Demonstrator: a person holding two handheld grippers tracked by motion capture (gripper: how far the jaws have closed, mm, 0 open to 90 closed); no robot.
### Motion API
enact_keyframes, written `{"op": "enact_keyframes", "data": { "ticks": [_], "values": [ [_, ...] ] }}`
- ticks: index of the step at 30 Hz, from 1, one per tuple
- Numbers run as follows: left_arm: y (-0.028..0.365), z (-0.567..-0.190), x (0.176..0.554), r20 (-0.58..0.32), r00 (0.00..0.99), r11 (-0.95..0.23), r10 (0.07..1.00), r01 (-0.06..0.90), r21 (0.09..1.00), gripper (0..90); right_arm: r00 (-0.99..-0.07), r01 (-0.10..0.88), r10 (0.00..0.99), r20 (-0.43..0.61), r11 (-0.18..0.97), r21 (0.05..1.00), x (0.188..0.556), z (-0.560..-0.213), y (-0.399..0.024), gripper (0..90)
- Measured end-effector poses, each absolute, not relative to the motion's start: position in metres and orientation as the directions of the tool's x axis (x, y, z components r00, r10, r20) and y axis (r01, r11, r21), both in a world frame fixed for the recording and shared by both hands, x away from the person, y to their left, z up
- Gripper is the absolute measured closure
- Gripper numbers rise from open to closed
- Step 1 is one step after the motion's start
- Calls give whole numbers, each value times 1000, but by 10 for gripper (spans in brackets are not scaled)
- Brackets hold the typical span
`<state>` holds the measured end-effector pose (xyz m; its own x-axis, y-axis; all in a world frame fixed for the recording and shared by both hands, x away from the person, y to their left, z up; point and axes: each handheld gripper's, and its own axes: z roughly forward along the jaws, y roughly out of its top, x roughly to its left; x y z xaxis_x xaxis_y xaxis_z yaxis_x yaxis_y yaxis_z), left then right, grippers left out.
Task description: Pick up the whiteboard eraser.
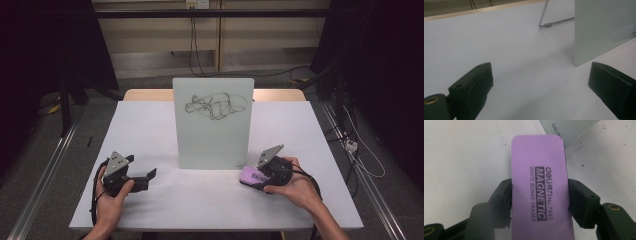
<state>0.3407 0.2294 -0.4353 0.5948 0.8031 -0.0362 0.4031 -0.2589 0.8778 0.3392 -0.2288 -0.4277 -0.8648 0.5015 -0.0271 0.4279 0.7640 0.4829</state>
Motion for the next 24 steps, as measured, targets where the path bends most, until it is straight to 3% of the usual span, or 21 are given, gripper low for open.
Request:
{"op": "enact_keyframes", "data": {
  "ticks": [24],
  "values": [
    [230, -435, 341, -38, 594, -257, 804, 404, 878, 57, -840, 461, 543, -2, 715, 526, 339, -424, -234, 413]
  ]
}}
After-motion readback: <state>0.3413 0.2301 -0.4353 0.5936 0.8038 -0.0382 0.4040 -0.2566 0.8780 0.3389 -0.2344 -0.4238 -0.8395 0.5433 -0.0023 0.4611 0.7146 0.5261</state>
